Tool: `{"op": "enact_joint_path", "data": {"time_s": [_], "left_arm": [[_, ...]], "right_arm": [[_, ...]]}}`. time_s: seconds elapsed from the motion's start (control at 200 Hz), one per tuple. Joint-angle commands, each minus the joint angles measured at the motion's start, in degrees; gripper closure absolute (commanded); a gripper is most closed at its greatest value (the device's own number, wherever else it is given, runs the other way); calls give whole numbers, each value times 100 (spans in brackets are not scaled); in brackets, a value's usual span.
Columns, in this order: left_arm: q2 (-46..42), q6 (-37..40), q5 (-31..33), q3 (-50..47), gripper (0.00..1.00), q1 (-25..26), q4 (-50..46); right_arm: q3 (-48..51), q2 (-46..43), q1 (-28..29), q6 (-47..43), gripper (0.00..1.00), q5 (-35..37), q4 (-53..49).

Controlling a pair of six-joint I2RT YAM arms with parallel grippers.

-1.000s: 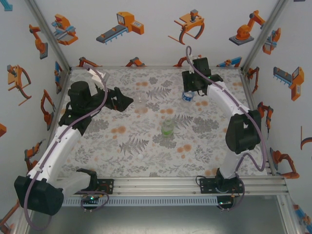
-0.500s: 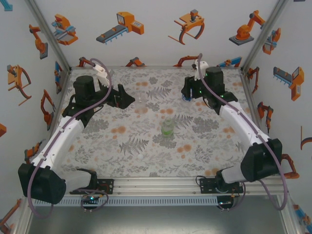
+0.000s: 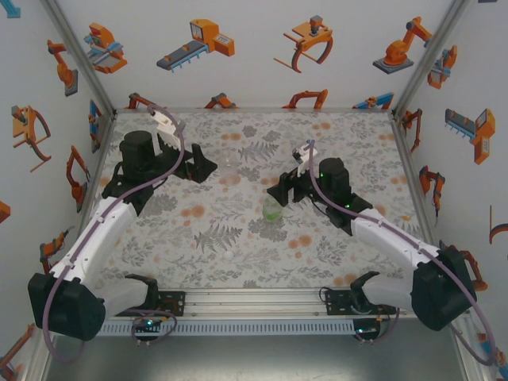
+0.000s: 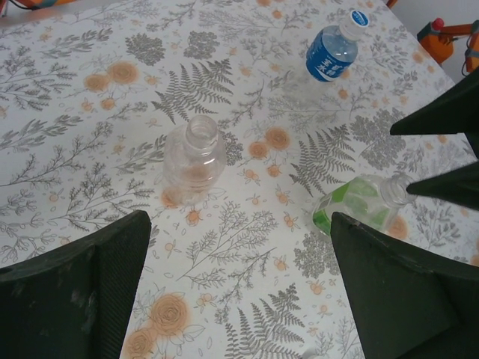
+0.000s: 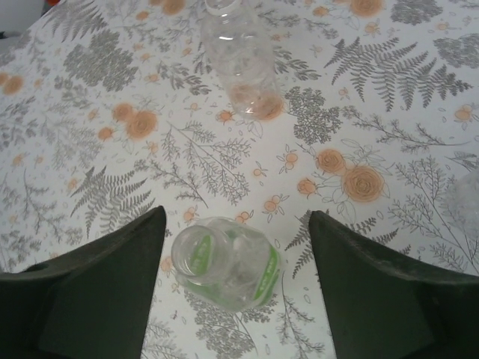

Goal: Screw on the bottle caps

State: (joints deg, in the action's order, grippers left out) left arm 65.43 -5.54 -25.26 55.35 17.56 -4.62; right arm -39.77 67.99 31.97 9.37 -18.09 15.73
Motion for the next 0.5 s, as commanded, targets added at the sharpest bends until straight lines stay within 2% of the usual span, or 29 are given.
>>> {"op": "enact_joint_path", "data": {"time_s": [0.0, 0.175, 0.496], "left_arm": [[-195, -201, 371, -187, 3, 95, 384], [-198, -782, 808, -534, 3, 153, 1022], [212, -1325, 890, -706, 2, 435, 1681]], "right_arm": [[223, -215, 454, 324, 26, 1575, 576], [589, -43, 1112, 523, 24, 2511, 1092], [1128, 826, 1462, 378, 27, 2766, 2170]]}}
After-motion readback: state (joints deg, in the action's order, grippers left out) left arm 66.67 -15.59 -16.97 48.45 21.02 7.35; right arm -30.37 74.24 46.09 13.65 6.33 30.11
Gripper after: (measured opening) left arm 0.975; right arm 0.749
